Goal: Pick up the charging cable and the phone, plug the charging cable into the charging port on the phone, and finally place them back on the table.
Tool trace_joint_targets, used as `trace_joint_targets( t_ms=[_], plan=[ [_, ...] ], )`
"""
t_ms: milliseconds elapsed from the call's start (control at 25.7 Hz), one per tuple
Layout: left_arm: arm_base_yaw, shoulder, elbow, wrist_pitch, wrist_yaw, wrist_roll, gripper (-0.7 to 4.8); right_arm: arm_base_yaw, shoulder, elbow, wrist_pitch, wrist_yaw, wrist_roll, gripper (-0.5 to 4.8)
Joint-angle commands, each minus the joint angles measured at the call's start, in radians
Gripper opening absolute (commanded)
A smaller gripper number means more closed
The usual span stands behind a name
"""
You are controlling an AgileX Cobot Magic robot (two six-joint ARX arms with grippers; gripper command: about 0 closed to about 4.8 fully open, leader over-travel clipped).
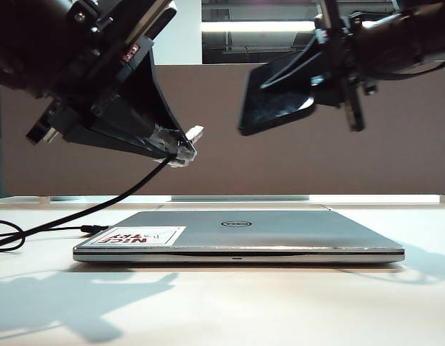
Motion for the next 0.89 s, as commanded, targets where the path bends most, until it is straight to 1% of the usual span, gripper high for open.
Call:
trace_joint_targets(
  t_ms=[39,117,233,350,427,466,622,777,894],
  plan=[
    [-0.003,-0.002,-0.001,0.013,0.0,-0.025,-0.06,0.048,0.037,0.008,0.158,-0.047,0.06,-0.05],
    [-0.003,-0.002,-0.002,0.013,0.0,-0.033,-0.06,0.062,0.06,0.007,0.202,-0.058,0.086,-0.05],
    [-0.003,-0.002,-0.002,0.013,0.0,-0.073,-0.06,0.073,0.109,0.008,0.309,-0.068,0.151,-0.05],
    [-0.003,0.007,-0.004,0.013,0.0,-0.073,-0.06,0.073,0.142,0.006,0.421,-0.069,0.209,-0.05],
    [-0.003,0.022,-0.004,0.014,0.0,-0.083,-0.06,0.073,0.15,0.004,0.463,-0.069,0.234,-0.05],
    [-0.003,0.042,-0.004,0.015,0.0,-0.113,-0.06,0.073,0.159,0.002,0.494,-0.073,0.259,-0.05],
    [-0.003,0.093,-0.003,0.076,0.002,-0.162,-0.06,0.075,0.166,-0.008,0.5,-0.087,0.28,-0.05],
    [-0.003,0.094,-0.004,0.138,0.002,-0.216,-0.06,0.08,0.169,-0.025,0.507,-0.08,0.289,-0.05],
    [-0.003,0.094,-0.004,0.161,0.002,-0.23,-0.06,0.085,0.177,-0.029,0.51,-0.061,0.302,-0.05]
  ],
)
